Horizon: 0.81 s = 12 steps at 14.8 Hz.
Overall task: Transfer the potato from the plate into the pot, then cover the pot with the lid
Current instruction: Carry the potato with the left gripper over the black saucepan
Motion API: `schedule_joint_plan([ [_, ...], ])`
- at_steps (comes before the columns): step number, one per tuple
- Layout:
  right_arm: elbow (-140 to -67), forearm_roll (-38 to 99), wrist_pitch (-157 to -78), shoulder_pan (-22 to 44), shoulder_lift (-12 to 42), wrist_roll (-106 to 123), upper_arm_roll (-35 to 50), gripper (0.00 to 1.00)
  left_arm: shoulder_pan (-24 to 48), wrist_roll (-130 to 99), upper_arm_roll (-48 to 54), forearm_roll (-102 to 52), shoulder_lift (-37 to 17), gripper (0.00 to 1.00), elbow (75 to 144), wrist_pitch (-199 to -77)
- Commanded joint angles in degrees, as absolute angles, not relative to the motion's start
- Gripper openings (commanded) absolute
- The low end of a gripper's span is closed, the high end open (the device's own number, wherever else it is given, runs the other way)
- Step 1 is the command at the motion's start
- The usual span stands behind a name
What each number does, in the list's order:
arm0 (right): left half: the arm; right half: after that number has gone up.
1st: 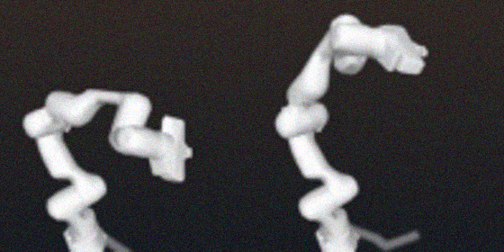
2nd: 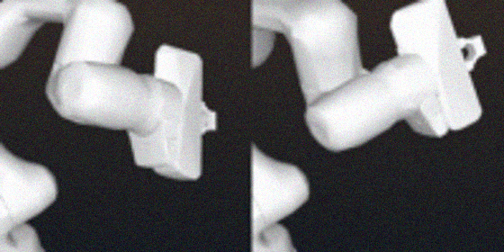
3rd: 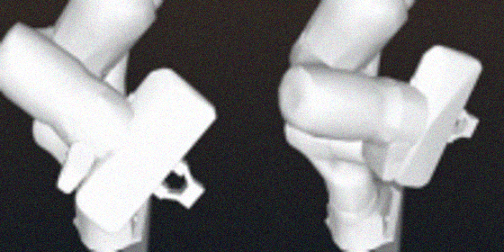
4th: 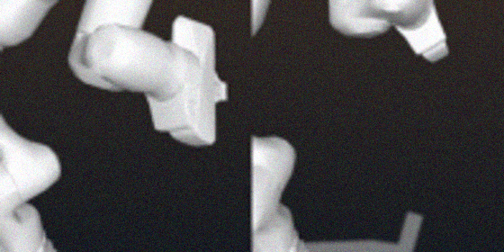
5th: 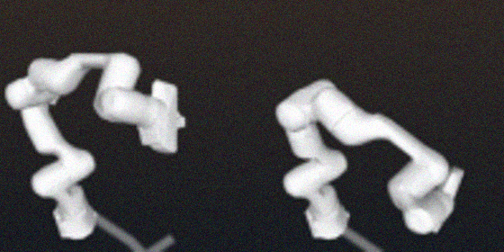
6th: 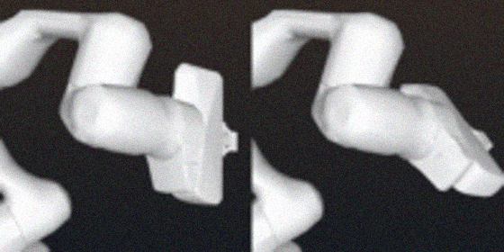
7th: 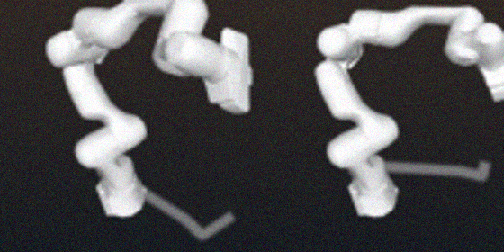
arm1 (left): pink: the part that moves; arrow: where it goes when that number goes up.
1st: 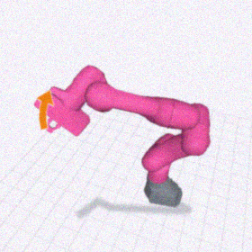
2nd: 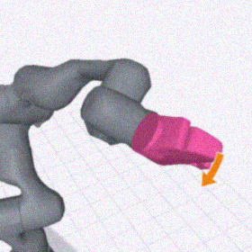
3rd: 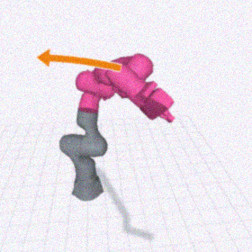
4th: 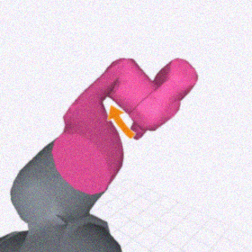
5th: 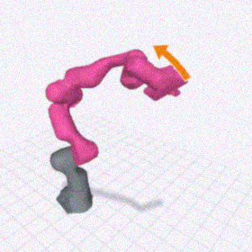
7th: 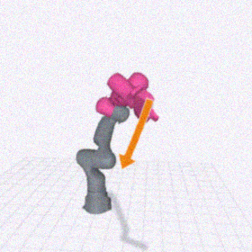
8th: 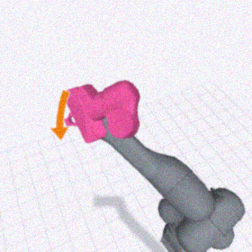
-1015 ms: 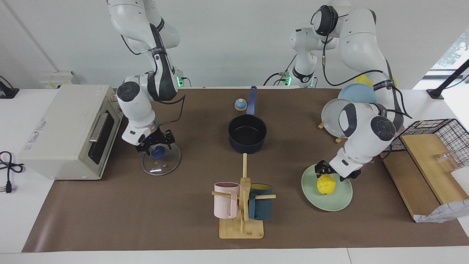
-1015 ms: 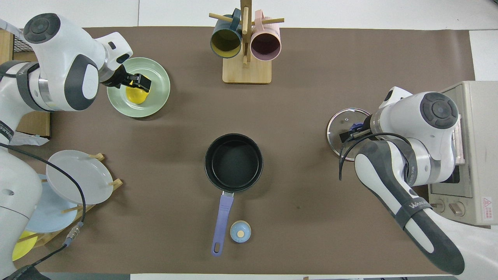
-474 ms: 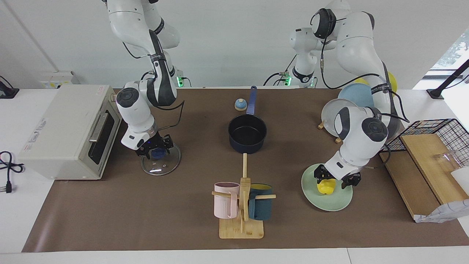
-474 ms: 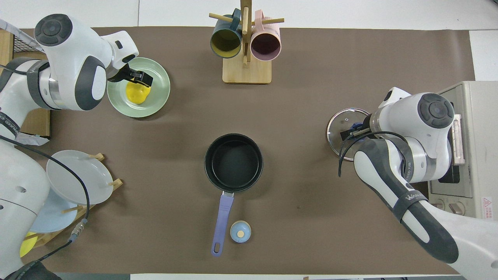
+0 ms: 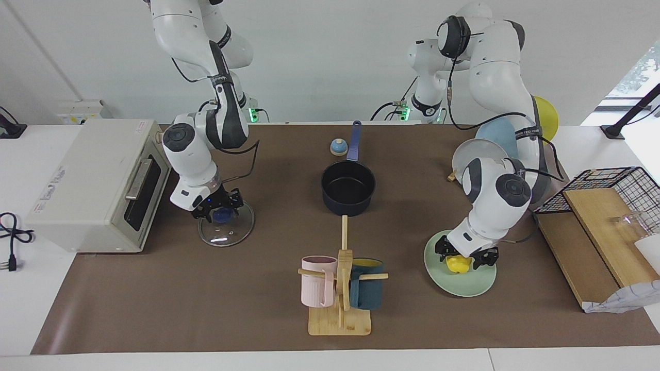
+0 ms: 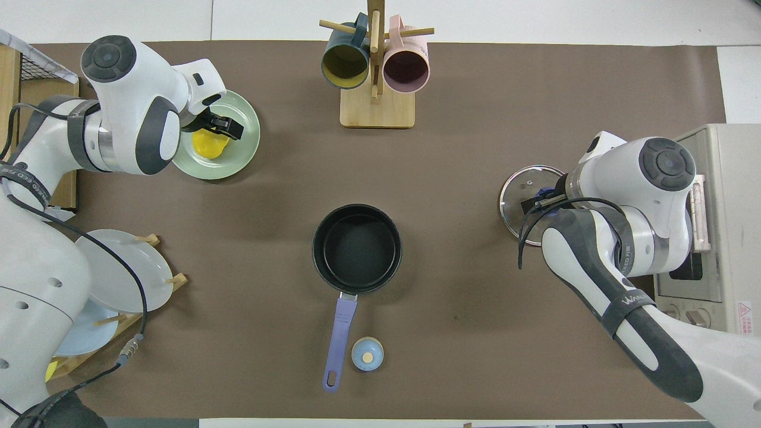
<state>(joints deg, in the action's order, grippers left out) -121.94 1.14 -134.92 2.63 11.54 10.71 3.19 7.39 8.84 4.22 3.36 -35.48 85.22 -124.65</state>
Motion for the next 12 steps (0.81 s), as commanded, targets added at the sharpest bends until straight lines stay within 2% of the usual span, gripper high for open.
schedule_joint_plan([
  [1,-121.46,2.2,-133.86,2.11,11.43,11.87,3.6,0.85,7.91,9.23,3.6,4.92,-34.63,1.0,87.01,-126.21],
  [2,-121.46,2.2,-133.86,2.11,11.43,11.95,3.6,0.85,7.91,9.23,3.6,4.92,-34.63,1.0,86.92,-126.12],
  [3,-121.46,2.2,-133.86,2.11,11.43,11.95,3.6,0.81,7.91,9.14,3.6,4.92,-34.63,0.95,86.92,-126.12],
  [6,-121.46,2.2,-133.86,2.11,11.43,11.87,3.6,0.69,7.82,9.05,3.6,4.75,-34.54,0.15,86.84,-125.25],
  [7,-121.46,2.2,-133.86,2.11,11.43,11.87,3.6,0.65,7.65,8.97,3.6,4.4,-34.54,0.0,86.23,-124.11],
  [12,-121.38,2.2,-133.77,2.11,11.43,11.87,3.6,0.61,7.65,7.83,3.25,0.27,-32.36,0.0,83.23,-117.96],
])
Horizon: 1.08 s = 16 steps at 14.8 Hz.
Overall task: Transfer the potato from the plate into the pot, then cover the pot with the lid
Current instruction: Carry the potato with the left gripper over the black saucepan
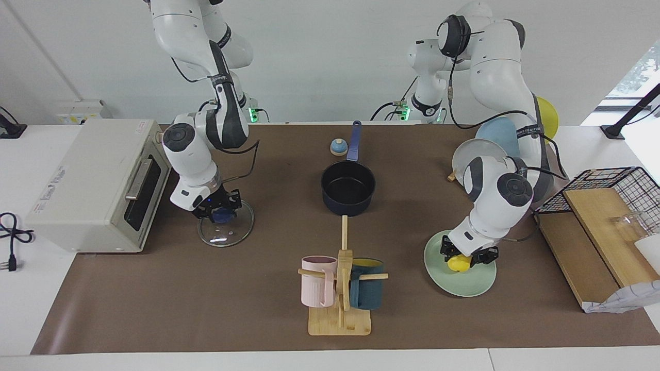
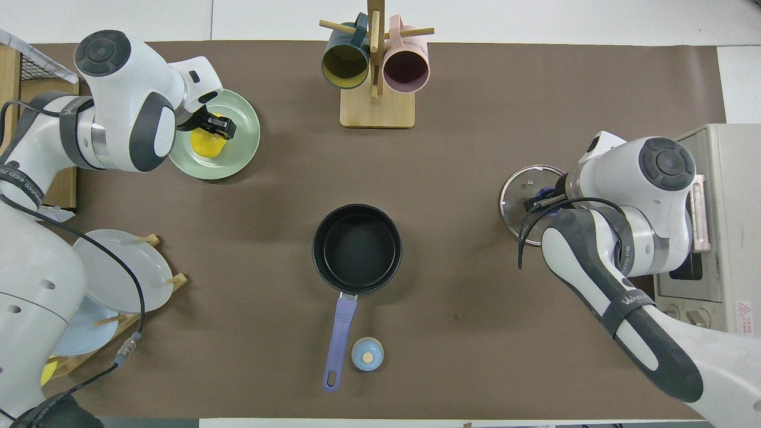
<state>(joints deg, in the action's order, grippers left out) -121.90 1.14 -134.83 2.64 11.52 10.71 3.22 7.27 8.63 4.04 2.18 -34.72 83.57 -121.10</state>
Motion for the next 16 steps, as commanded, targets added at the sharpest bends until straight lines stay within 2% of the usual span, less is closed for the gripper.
schedule_joint_plan([
  [1,-121.12,2.2,-133.51,2.11,11.43,11.95,3.6,0.59,7.47,6.52,3.25,-0.17,-31.04,0.0,83.23,-116.99],
  [3,-119.45,2.2,-130.97,2.2,11.51,11.87,3.6,0.5,7.38,3.18,3.34,-0.87,-28.31,0.0,83.41,-114.1],
  [4,-118.49,2.2,-129.74,2.46,11.77,11.87,3.6,0.42,7.56,2.12,3.43,-1.92,-26.82,0.0,83.58,-112.52],
  [6,-117.16,2.11,-128.06,2.72,11.95,11.87,3.6,0.22,8.0,0.1,3.6,-2.99,-23.22,0.0,83.76,-106.47],
  [7,-116.72,1.94,-127.19,2.72,11.87,11.87,3.69,0.08,8.35,-1.91,3.78,-3.42,-21.29,0.0,83.85,-103.65],
  [8,-115.5,1.93,-125.61,2.9,11.87,11.78,3.69,0.0,9.05,-2.89,3.78,-4.12,-19.09,0.0,84.02,-100.84],
  [10,-111.82,1.93,-120.1,4.47,11.26,11.69,3.78,0.0,11.06,-8.66,3.78,-4.22,-14.53,0.0,86.03,-96.95],
  [14,-94.87,1.32,-98.92,5.8,10.37,11.34,3.78,0.0,18.87,-20.09,3.69,-4.31,-5.99,0.0,96.13,-98.43],
  [16,-89.59,1.23,-92.67,5.45,9.15,11.43,3.52,0.0,23.18,-25.64,3.69,-4.31,-3.88,0.0,100.26,-101.15],
])
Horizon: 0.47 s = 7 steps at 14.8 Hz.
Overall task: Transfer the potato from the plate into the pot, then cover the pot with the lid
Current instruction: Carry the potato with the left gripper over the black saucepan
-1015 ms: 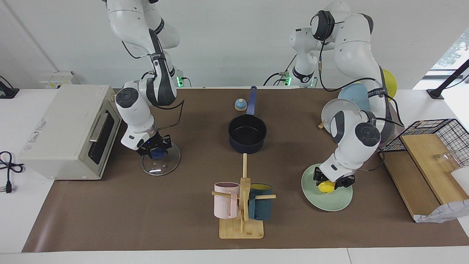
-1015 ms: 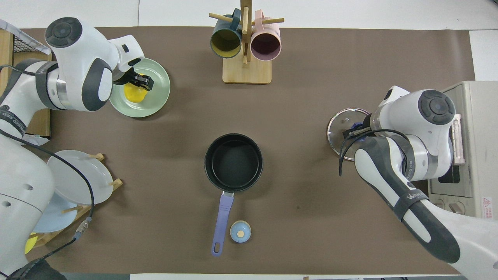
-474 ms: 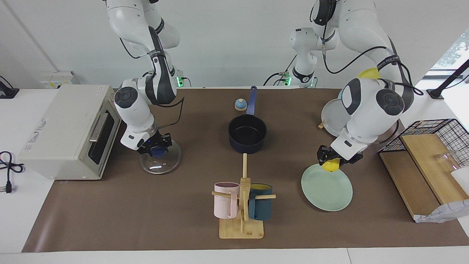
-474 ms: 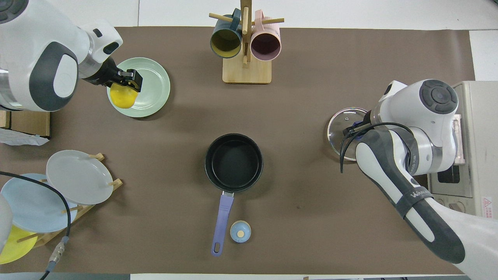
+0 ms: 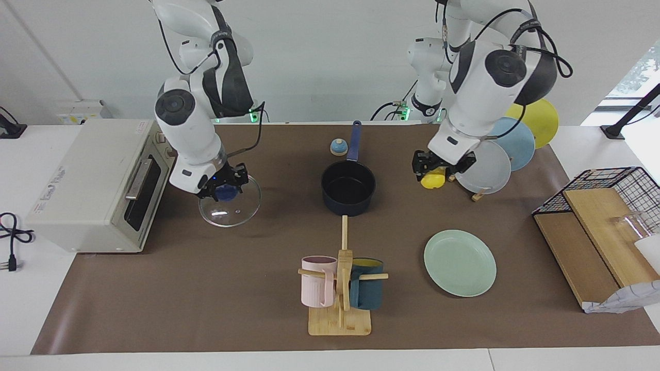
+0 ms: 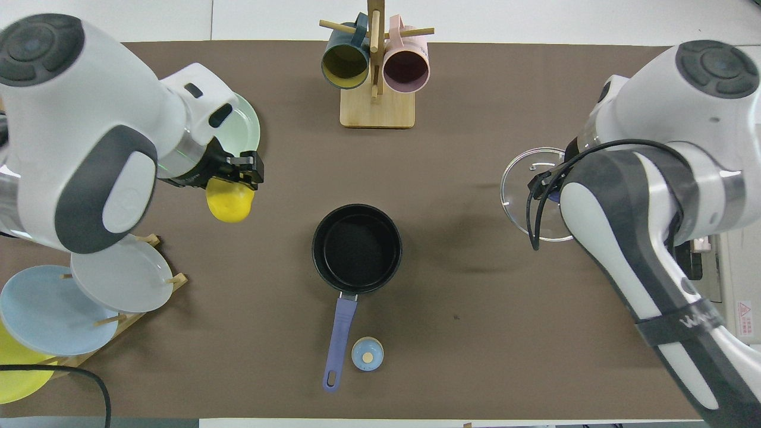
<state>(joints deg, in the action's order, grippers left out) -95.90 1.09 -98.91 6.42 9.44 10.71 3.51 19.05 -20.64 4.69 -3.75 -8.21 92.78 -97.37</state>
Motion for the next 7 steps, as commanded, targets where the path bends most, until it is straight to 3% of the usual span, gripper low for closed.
schedule_joint_plan([
  [1,-87.65,0.88,-90.03,5.54,8.71,11.25,3.52,0.0,25.47,-29.32,3.69,-4.31,-2.74,0.0,102.89,-104.29],
  [4,-87.89,-0.71,-88.51,5.28,7.47,11.07,3.52,0.0,31.27,-37.33,3.69,-4.31,0.96,0.0,111.68,-114.66],
  [7,-88.24,-0.88,-89.03,5.71,7.29,9.32,3.43,0.0,35.41,-42.79,3.69,-4.22,0.62,0.0,114.95,-121.01],
])
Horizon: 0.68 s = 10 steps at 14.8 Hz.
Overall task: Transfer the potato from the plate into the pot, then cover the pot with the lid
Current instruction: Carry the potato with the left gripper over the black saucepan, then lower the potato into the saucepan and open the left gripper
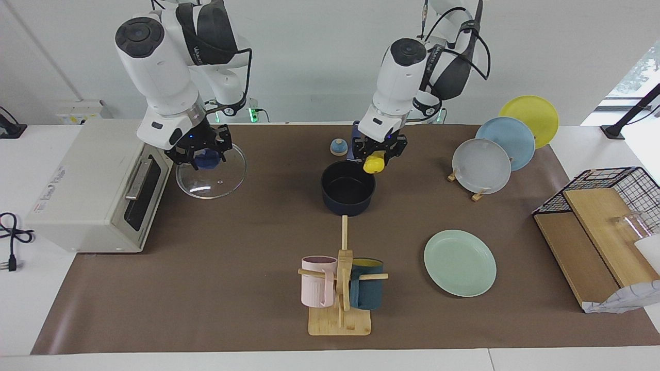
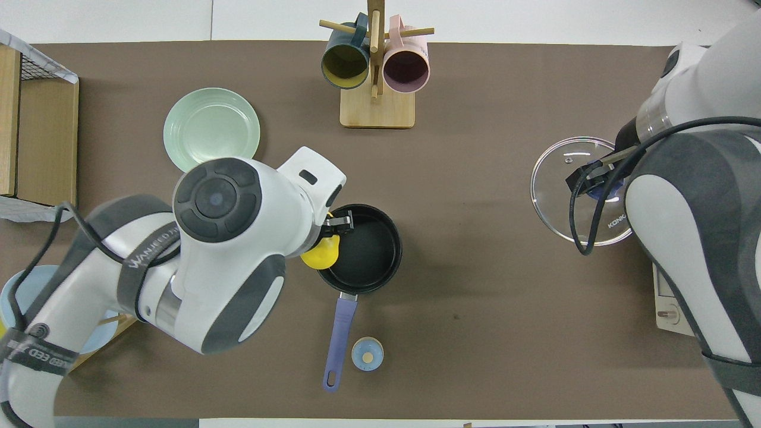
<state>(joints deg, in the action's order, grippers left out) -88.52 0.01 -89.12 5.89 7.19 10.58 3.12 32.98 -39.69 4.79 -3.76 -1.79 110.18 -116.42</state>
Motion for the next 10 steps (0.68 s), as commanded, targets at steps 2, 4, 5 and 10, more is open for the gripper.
schedule_joint_plan([
  [2,-88.5,-0.79,-89.38,5.54,7.21,9.14,3.43,0.0,36.47,-43.86,3.6,-4.22,0.18,0.0,116.88,-124.7],
  [4,-88.51,-0.79,-89.21,5.54,7.21,9.14,3.43,0.0,36.83,-44.91,3.6,-3.87,-0.26,0.0,118.56,-127.52],
  [5,-88.59,-0.79,-89.21,5.54,7.21,9.05,3.43,0.0,36.83,-44.91,3.6,-3.78,-1.57,0.0,118.74,-128.14],
  [10,-89.3,-0.7,-89.74,5.54,7.03,7.47,3.52,0.0,37.09,-46.23,3.52,-2.11,-3.16,0.0,122.78,-134.72],
])
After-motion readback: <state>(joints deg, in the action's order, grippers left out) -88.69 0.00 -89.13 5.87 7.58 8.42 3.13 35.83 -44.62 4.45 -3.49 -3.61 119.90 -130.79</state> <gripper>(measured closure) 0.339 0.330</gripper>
